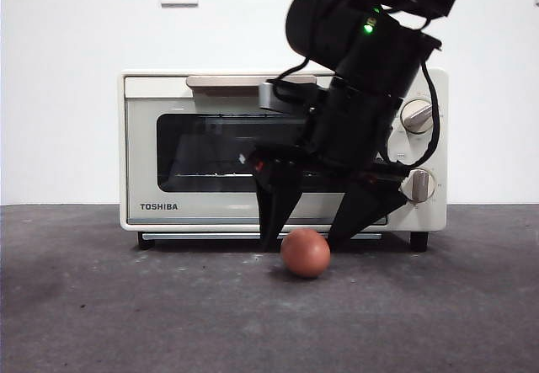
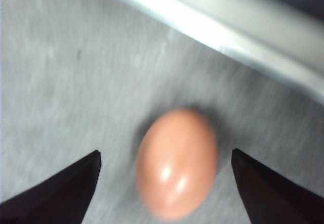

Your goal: Eggoven

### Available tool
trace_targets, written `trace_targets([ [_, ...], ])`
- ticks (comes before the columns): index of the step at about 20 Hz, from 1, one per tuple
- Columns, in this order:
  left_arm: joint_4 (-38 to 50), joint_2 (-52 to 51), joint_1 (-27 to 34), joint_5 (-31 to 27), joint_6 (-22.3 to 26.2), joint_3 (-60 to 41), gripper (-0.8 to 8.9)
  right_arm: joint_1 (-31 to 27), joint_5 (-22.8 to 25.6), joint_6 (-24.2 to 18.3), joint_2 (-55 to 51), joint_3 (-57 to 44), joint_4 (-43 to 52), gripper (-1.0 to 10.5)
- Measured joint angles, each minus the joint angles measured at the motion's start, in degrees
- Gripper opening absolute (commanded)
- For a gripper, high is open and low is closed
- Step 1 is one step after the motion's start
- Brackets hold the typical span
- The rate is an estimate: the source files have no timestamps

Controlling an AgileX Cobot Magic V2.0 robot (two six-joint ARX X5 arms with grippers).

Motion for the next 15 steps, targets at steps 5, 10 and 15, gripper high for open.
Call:
trace_targets([
  [5,0.0,0.0,0.0,0.0,0.0,0.0,0.07,1.2,4.8,0.5,-0.2,0.0,0.2,4.0],
  [10,-0.4,0.0,0.0,0.0,0.0,0.0,0.07,0.6,5.5,1.4,-0.2,0.0,1.2,4.0],
  [15,-0.5,0.0,0.0,0.0,0.0,0.0,0.07,1.0,4.5,3.0,3.1,0.0,2.8,3.7],
])
